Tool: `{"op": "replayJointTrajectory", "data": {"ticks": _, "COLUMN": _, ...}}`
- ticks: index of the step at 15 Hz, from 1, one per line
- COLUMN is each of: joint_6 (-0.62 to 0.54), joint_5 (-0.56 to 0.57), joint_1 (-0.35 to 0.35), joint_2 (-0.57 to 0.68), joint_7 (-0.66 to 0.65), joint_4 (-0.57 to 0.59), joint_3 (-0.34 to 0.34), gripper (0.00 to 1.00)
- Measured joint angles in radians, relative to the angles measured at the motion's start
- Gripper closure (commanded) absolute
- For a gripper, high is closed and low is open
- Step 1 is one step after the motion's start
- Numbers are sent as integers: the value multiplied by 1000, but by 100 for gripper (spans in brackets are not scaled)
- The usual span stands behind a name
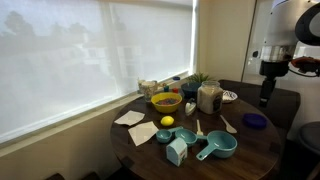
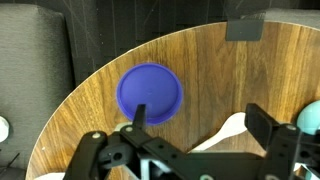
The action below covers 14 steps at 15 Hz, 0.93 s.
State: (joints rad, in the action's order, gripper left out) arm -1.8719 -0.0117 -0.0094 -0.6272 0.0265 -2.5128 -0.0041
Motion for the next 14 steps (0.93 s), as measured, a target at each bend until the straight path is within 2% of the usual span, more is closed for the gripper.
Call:
{"op": "replayJointTrajectory", "data": {"ticks": 10, "joint_6": -7, "joint_5": 0, "joint_1": -1, "joint_2": 4, "joint_7": -16, "joint_4": 0, "joint_3": 3, "gripper": 0}}
{"op": "replayJointTrajectory", "data": {"ticks": 14, "joint_6": -101, "joint_5": 1, "joint_1": -2, "joint_2": 58, "joint_7": -115, "joint_4": 1, "joint_3": 37, "gripper": 0}}
